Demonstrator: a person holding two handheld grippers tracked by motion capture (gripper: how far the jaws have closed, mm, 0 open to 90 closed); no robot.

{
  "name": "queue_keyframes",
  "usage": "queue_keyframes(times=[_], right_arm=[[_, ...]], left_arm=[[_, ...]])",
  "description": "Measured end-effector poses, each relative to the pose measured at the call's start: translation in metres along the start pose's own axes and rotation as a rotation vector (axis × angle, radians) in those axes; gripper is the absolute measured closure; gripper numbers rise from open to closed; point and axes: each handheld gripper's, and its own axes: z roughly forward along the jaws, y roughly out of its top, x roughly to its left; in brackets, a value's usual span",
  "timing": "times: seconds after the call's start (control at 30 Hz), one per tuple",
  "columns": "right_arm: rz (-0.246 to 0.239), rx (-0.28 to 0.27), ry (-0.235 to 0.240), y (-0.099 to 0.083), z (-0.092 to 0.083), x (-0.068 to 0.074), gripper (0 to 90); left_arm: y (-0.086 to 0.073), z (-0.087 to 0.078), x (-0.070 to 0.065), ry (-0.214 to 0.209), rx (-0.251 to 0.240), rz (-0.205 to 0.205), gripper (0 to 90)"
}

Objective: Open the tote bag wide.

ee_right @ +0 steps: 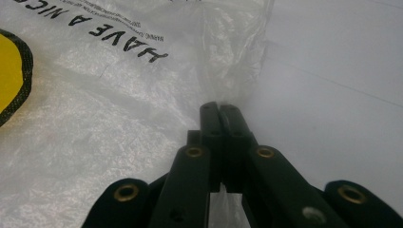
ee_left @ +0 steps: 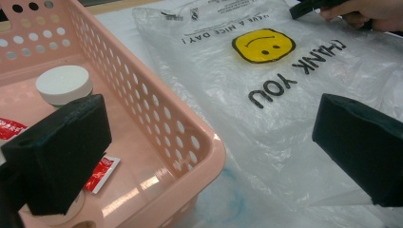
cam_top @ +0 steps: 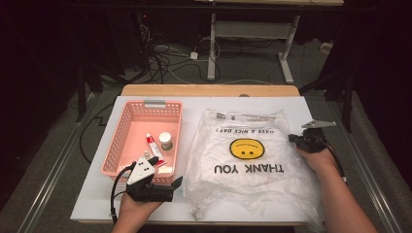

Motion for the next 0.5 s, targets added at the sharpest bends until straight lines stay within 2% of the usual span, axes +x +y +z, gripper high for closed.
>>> queue_keyframes(times=[0.1,0.13,0.27,0.3,0.33,0.47,0.5], right_arm=[[0.017,-0.019,-0.017,0.002,-0.001,-0.003,90.0],[0.045,-0.037,-0.034,0.004,-0.002,-0.007,90.0],[0.098,-0.065,-0.091,0.009,-0.006,-0.022,90.0],[0.098,-0.065,-0.091,0.009,-0.006,-0.022,90.0],[0.126,-0.083,-0.134,0.010,-0.009,-0.030,90.0],[0.204,-0.090,-0.194,0.001,-0.019,-0.051,90.0],[0.204,-0.090,-0.194,0.001,-0.019,-0.051,90.0]], left_arm=[[0.000,0.000,0.000,-0.002,0.000,0.001,0.0],[0.001,-0.001,0.000,-0.002,-0.003,0.001,0.0],[0.001,-0.003,0.003,0.000,-0.009,0.000,0.0],[0.001,-0.003,0.003,0.000,-0.009,0.000,0.0],[0.001,-0.003,0.003,-0.001,-0.009,0.000,0.0],[0.000,-0.003,0.006,-0.004,-0.010,-0.005,0.0],[0.000,-0.003,0.006,-0.005,-0.011,-0.005,0.0]])
